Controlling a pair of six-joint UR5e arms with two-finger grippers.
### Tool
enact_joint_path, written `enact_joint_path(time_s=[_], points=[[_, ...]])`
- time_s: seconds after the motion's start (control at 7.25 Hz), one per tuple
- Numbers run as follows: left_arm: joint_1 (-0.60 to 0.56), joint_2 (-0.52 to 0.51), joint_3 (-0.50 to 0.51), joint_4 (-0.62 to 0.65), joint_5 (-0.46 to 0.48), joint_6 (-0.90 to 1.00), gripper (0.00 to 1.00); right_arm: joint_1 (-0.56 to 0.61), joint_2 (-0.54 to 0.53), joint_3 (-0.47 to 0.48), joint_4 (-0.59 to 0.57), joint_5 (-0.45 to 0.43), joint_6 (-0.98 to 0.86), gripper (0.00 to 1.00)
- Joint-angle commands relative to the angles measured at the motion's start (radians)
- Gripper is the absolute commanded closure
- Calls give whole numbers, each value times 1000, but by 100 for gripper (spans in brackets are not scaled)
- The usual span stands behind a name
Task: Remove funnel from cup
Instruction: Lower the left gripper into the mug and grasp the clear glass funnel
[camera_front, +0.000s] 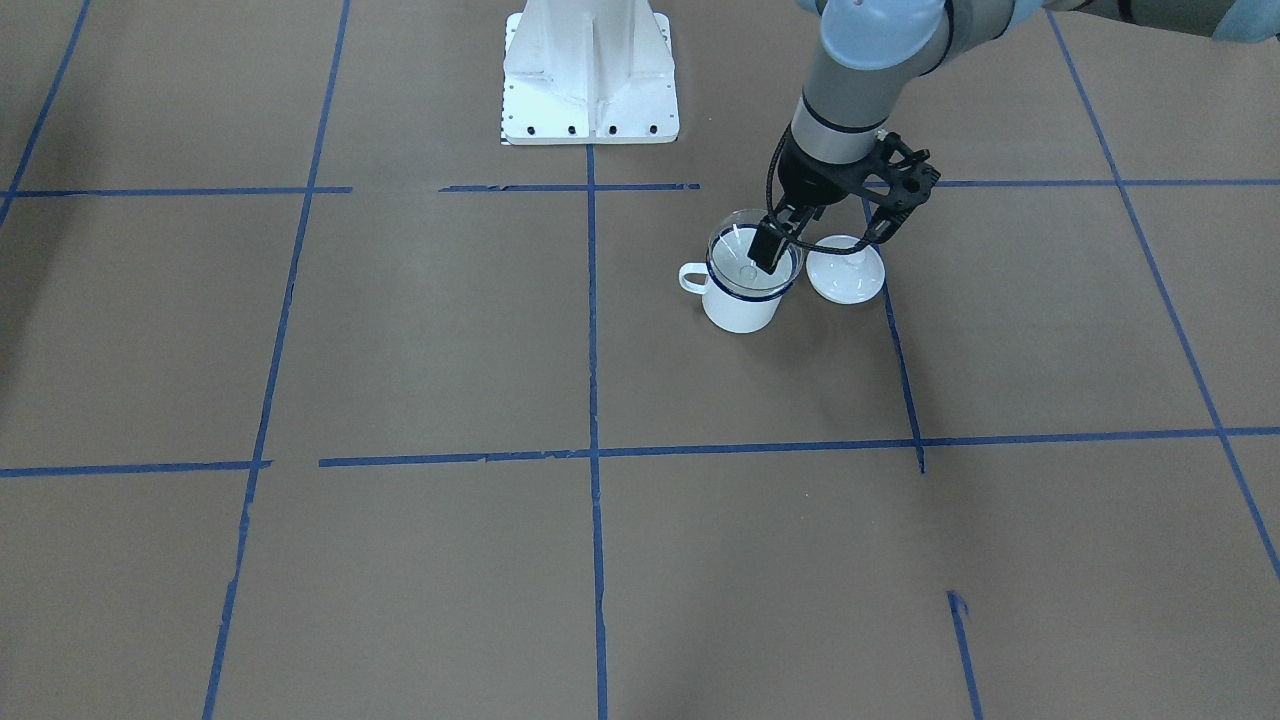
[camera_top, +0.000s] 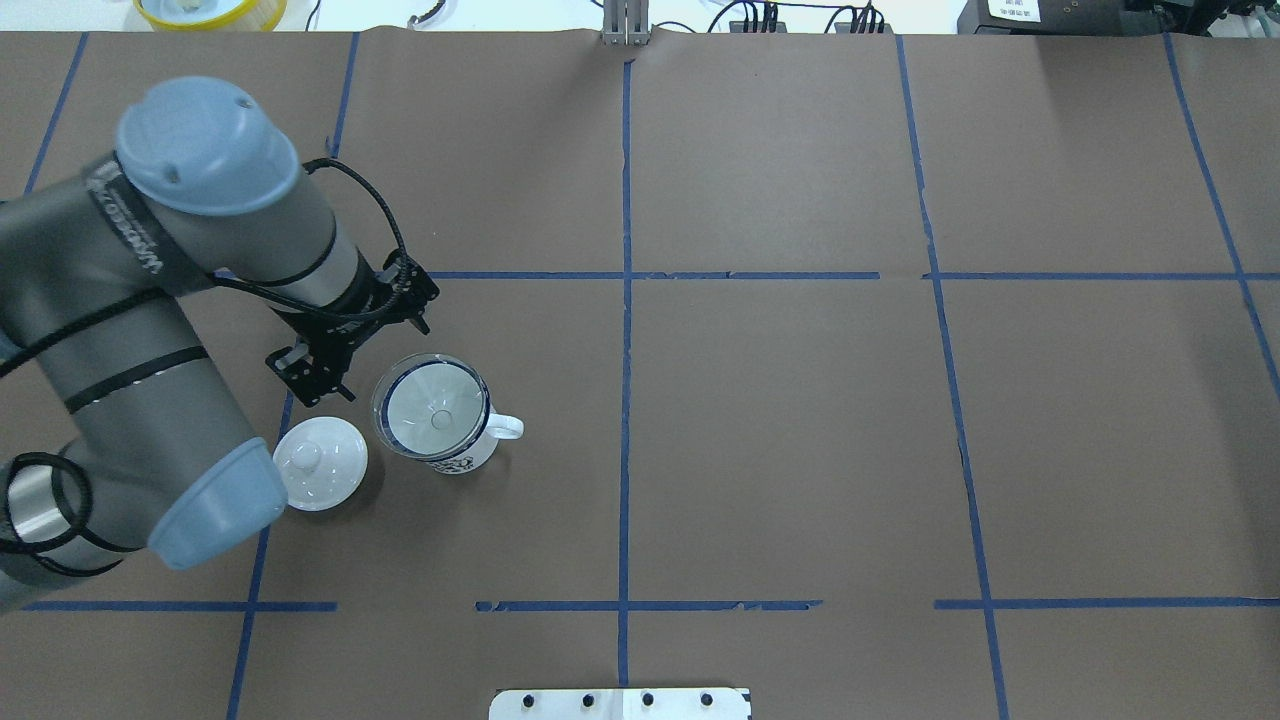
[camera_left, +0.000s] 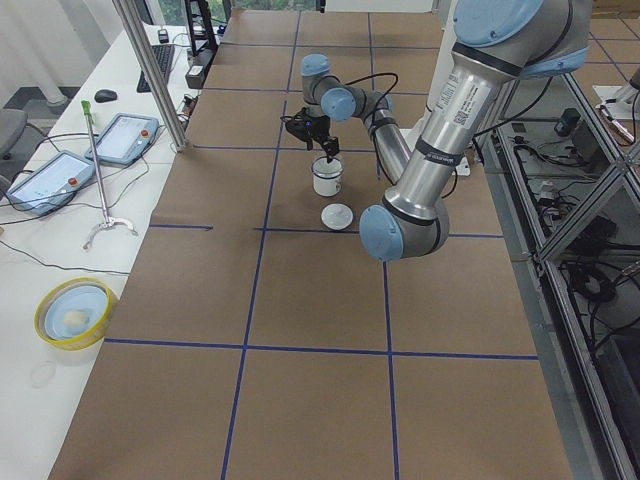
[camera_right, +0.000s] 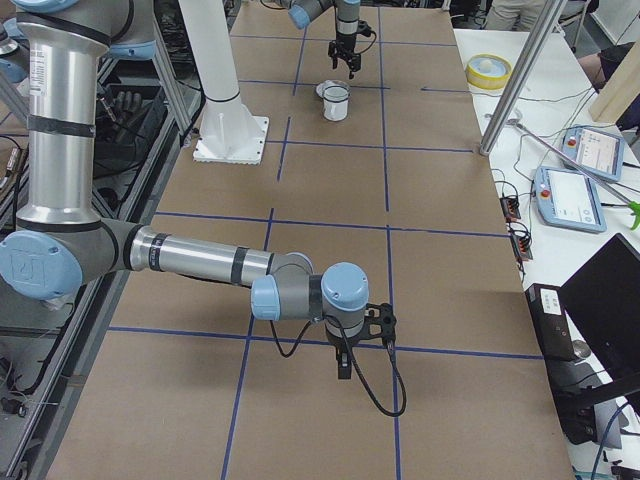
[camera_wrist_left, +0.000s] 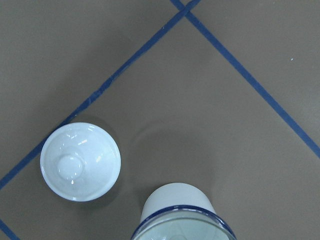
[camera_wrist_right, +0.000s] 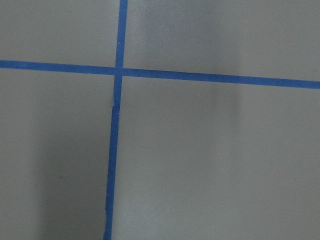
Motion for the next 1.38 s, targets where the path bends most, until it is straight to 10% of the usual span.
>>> enact_joint_path(time_s=[0.0, 0.69, 1.1, 1.24], points=[[47, -53, 63, 0, 25, -17, 3, 0, 0, 0, 0, 0, 0, 0], [62, -68, 135, -82, 56, -6, 16, 0, 0, 0, 0, 0, 0, 0], [64, -70, 143, -83, 54, -5, 53, 0, 0, 0, 0, -2, 0, 0], [64, -70, 154, -112, 54, -14, 82, 0, 0, 0, 0, 0, 0, 0]])
